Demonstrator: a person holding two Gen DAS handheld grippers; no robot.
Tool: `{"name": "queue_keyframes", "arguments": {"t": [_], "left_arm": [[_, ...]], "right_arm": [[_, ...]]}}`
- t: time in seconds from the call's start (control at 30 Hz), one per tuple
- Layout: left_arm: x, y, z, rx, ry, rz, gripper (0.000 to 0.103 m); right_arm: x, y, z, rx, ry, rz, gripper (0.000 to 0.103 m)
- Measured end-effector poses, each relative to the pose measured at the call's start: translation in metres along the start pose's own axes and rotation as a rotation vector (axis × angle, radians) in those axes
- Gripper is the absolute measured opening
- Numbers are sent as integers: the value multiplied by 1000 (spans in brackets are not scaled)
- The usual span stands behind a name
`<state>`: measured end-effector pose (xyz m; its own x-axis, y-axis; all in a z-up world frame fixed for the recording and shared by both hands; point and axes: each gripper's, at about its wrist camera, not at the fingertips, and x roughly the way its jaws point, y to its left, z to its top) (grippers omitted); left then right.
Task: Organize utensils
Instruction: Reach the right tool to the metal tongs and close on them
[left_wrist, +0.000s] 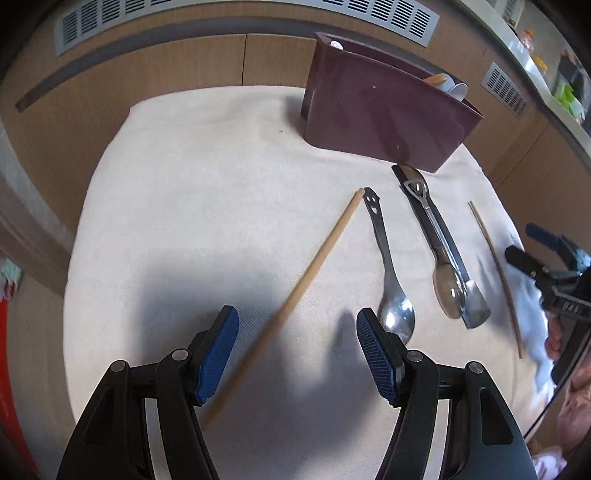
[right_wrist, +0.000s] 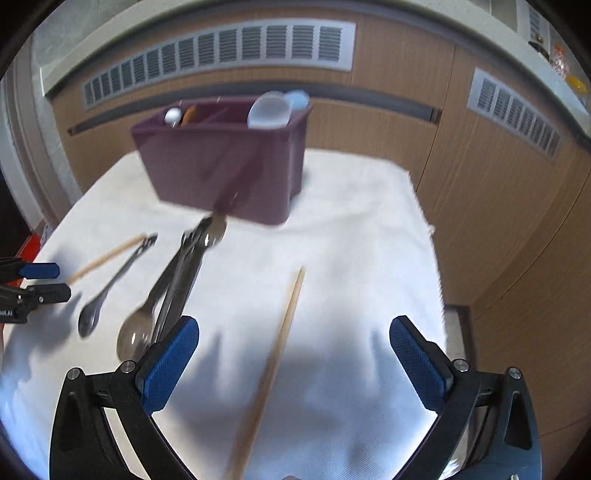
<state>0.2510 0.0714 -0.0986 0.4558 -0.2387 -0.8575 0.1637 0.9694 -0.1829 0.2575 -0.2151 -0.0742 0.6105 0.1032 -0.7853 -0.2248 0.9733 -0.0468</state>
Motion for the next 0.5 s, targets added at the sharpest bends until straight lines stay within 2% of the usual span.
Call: {"name": "queue_keyframes", "arguments": {"t": [0.07,0.3,0.5], "left_arm": [[-1,-5,-3,2,7,-18,69],[1,-37,-8,4,60,-178,72],[-2,-65,-15,51,92,-271,72]], "right_arm": [[4,6,-2,-21,17,-10,103],[8,21,1,-58,25,-22,103],[13,35,17,-81,24,60,102]]}}
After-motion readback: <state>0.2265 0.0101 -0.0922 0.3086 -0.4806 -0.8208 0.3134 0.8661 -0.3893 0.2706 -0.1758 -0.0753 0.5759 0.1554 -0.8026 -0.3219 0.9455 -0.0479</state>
